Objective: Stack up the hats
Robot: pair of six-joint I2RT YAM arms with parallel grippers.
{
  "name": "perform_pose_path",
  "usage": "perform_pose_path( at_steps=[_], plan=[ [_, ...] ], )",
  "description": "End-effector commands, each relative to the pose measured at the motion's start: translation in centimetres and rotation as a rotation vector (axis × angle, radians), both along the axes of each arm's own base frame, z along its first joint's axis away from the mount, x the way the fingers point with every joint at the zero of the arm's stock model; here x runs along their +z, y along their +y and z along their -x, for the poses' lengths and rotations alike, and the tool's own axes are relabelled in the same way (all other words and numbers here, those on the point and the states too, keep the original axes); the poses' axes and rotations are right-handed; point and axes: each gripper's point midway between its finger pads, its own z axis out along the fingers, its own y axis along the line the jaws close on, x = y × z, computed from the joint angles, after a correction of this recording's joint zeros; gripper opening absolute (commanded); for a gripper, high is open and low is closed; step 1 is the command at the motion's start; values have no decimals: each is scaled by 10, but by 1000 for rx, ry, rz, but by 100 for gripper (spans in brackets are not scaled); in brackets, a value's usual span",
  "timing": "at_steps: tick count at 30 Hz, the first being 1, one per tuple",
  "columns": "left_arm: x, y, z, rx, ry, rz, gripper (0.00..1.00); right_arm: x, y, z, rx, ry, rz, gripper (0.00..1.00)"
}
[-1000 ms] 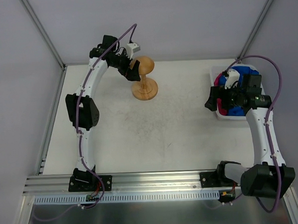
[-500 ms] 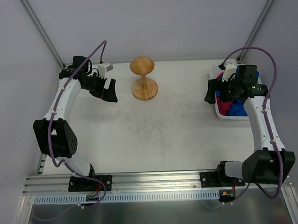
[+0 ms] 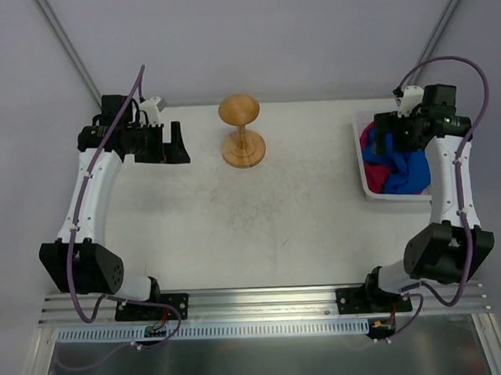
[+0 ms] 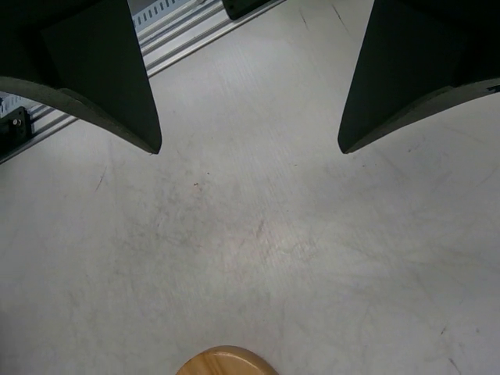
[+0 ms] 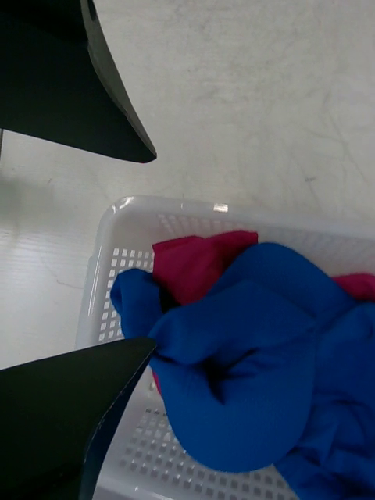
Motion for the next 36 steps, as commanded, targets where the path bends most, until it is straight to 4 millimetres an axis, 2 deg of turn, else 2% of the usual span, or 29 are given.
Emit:
perform_pose_path(
  at_steps=[1, 3, 7, 8, 11, 12, 16, 23, 26, 27, 31, 32, 33, 34, 36],
  plan=[
    [30, -13, 7, -70, -87, 70, 99, -2, -34, 0, -55, 47, 80, 99],
    [34, -18, 11, -99, -97, 94, 99, 0, -46, -7, -69, 46, 115, 93],
    [40, -22, 13, -128, -138, 108, 99, -11, -65, -25, -84, 72, 158, 85],
    [41, -22, 14, -137, -150, 108, 99, -21, -70, -31, -85, 98, 159, 83],
    [51, -25, 19, -176, -208, 111, 99, -33, -80, -39, -97, 128, 183, 80],
    [55, -25, 22, -191, -235, 105, 99, -43, -82, -42, -96, 156, 182, 77],
    [66, -24, 29, -217, -304, 87, 99, -65, -83, -40, -96, 213, 165, 72],
    [69, -30, 37, -261, -343, 105, 99, -82, -78, -27, -57, 258, 157, 61],
    [70, -31, 35, -265, -344, 114, 99, -85, -79, -24, -46, 268, 159, 50],
    [70, -32, 35, -265, -344, 118, 99, -86, -80, -22, -49, 272, 155, 43],
    [72, -32, 33, -260, -347, 126, 99, -83, -80, -22, -43, 257, 126, 26],
    [73, -31, 32, -252, -351, 122, 99, -80, -80, -21, -42, 250, 122, 22],
    [73, -31, 31, -243, -353, 121, 99, -74, -82, -21, -45, 236, 128, 9],
    [76, -29, 29, -233, -367, 110, 99, -69, -83, -21, -43, 224, 129, 2],
    [79, -29, 28, -230, -379, 109, 99, -59, -81, -18, -27, 213, 117, 0]
  ],
)
